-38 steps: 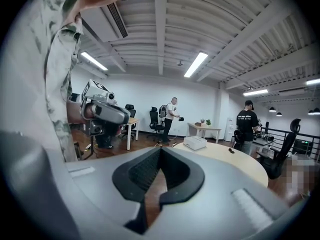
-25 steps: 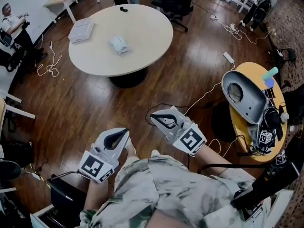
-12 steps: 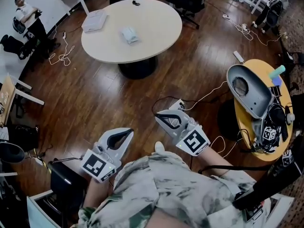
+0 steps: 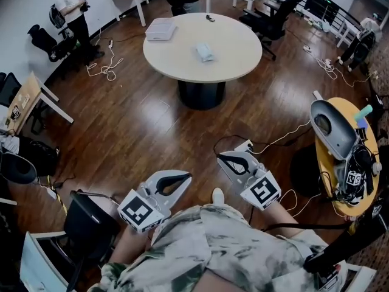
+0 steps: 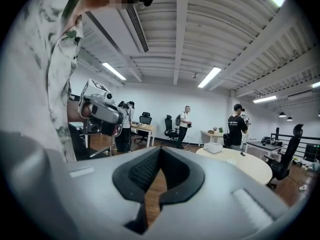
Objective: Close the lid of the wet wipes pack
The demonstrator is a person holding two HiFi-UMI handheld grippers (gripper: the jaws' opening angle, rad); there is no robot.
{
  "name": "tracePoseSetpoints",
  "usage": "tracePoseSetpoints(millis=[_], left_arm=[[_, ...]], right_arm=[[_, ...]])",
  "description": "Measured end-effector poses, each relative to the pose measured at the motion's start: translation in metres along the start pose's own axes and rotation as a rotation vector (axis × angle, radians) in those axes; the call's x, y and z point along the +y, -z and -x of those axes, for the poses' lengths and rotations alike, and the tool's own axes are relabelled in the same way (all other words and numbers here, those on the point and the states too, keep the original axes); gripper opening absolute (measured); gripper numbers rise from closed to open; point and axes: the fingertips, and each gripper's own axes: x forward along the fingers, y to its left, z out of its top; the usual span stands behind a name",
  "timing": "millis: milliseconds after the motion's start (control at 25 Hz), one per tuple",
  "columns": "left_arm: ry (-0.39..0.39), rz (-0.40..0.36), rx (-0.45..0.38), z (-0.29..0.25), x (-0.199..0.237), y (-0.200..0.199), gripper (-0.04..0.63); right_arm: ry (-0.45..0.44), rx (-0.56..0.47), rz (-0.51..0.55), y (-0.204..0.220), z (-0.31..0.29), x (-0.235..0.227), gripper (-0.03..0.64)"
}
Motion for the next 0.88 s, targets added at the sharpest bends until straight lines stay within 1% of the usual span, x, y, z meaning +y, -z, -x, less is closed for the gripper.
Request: tracePoseSetpoints(millis=[120,280,360,520,640,800,880], left_arm=[[0.026,0.01,-0.004,0.035,-0.013,0.011,0.001],[0.06,0.02,-0.01,0.075,-0.034,0.019,0.0],[0.078,0.003,-0.009,0.09,-0.041,0.023,0.0],[0.133,0.016,0.013,0.107,-0.064,0.039,0.0],[0.139,0.006,0.005,0.109,-0.082,0.035,0.0],[0.159,0.006,-0.002,0.102,-0.11,0.028,0.0],[0.15,0.012,-0.006,0.098,-0.123,0.025,0.0]], right_arm=[[0.011,0.029,0.024,-0.007,-0.004,0.037,0.005],[0.054,0.047,-0.009,-0.013,0.0,0.085,0.005],[0.074,0.049,-0.002,-0.018,0.001,0.102,0.005],[0.111,0.077,-0.021,-0.016,0.016,0.142,0.005],[0.116,0.081,-0.018,-0.019,0.031,0.156,0.005],[0.151,0.077,-0.018,-0.023,0.062,0.159,0.005],[0.149,0.078,0.004,-0.026,0.075,0.16,0.005]])
